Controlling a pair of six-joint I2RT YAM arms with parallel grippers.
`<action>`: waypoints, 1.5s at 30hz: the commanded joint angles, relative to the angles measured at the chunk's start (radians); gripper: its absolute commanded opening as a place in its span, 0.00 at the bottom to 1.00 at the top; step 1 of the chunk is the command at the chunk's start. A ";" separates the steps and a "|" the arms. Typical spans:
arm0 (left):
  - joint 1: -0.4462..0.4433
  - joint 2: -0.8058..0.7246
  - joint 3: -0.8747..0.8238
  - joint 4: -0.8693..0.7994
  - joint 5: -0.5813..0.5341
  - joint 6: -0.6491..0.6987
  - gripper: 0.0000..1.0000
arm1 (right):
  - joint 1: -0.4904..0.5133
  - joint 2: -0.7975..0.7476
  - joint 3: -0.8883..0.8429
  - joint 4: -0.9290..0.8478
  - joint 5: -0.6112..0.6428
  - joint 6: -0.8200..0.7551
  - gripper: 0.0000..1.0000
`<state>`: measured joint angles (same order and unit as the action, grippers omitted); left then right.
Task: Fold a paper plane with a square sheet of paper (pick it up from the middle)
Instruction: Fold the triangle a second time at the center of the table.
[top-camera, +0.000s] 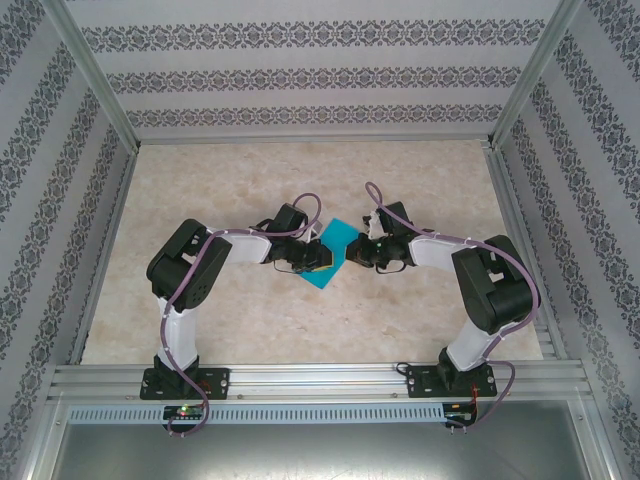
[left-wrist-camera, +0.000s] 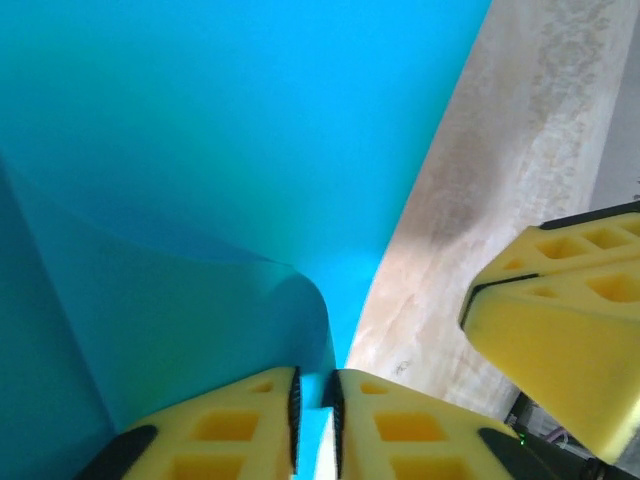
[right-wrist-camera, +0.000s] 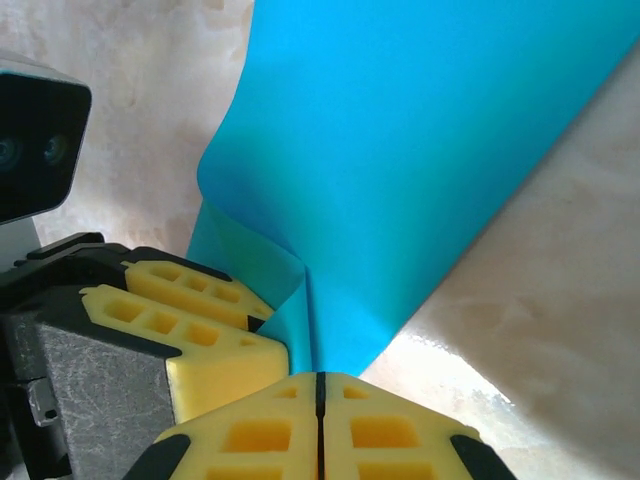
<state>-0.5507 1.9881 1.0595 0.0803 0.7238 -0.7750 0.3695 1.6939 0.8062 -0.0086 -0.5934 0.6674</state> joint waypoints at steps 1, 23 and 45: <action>-0.012 0.025 -0.026 -0.029 -0.037 0.006 0.27 | 0.018 -0.017 -0.020 0.022 -0.027 0.019 0.08; -0.008 0.020 -0.041 0.038 -0.013 -0.038 0.36 | 0.084 -0.071 -0.176 0.246 -0.038 0.266 0.00; -0.002 0.015 -0.071 0.108 0.017 -0.087 0.44 | 0.123 0.028 -0.212 0.487 0.066 0.435 0.00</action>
<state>-0.5472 1.9831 1.0248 0.2192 0.7597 -0.8730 0.4873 1.7035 0.5774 0.4244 -0.5674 1.0901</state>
